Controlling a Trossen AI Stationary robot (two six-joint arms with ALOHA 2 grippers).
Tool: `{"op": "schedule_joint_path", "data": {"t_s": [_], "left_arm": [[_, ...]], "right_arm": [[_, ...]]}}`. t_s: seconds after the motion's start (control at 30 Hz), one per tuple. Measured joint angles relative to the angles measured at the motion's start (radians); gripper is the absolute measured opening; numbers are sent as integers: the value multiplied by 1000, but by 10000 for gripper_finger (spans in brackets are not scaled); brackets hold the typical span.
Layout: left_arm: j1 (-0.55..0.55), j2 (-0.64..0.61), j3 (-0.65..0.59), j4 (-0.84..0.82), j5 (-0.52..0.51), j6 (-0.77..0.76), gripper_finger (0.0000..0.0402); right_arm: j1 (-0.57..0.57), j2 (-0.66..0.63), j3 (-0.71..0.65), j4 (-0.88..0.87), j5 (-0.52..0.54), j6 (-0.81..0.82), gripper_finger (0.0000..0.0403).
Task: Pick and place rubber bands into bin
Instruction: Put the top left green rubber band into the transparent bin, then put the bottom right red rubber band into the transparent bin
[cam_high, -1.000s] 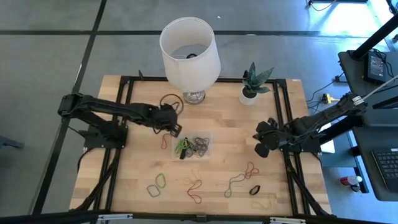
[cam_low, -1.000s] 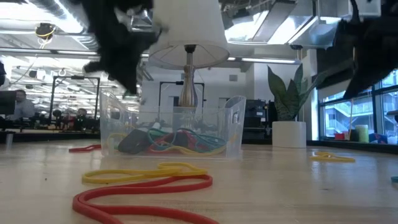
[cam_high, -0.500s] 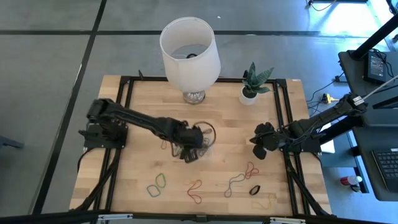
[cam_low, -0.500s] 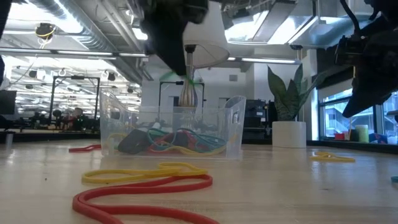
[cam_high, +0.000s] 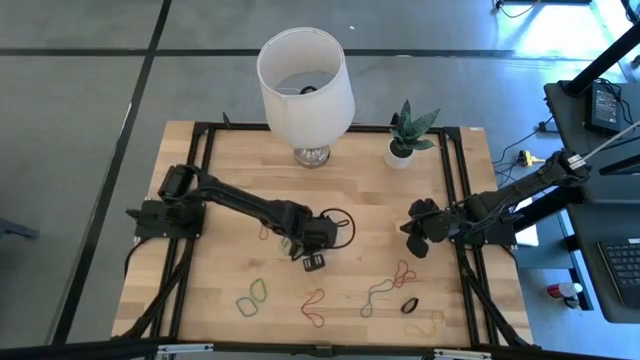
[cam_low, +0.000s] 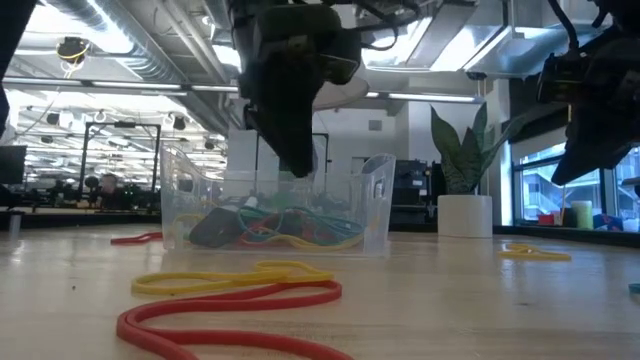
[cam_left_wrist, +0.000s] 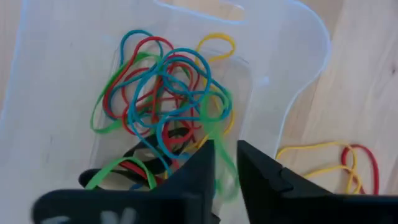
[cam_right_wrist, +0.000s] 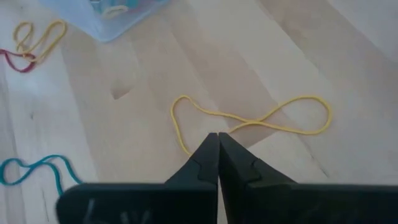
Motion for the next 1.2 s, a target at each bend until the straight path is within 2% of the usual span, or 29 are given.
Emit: {"op": "schedule_joint_path", "data": {"t_s": [0.23,0.43,0.6,0.8,1.0,1.2], "left_arm": [[2,-29,29,-24,17,-23,131],[13,-65,118,-118,10,-69,142],[13,-112,139,-137,-9,-60,108],[-8,-182,96,-145,-40,38,13],[-68,-305,0,-71,-155,98,2],[-94,-479,-234,0,-165,28,2]], "right_arm": [[0,0,0,1,0,-1,5],[0,0,0,25,0,1,5],[0,0,0,64,1,1,5],[2,1,3,103,3,9,3],[2,29,63,94,3,32,2],[2,142,175,59,7,60,1]]}}
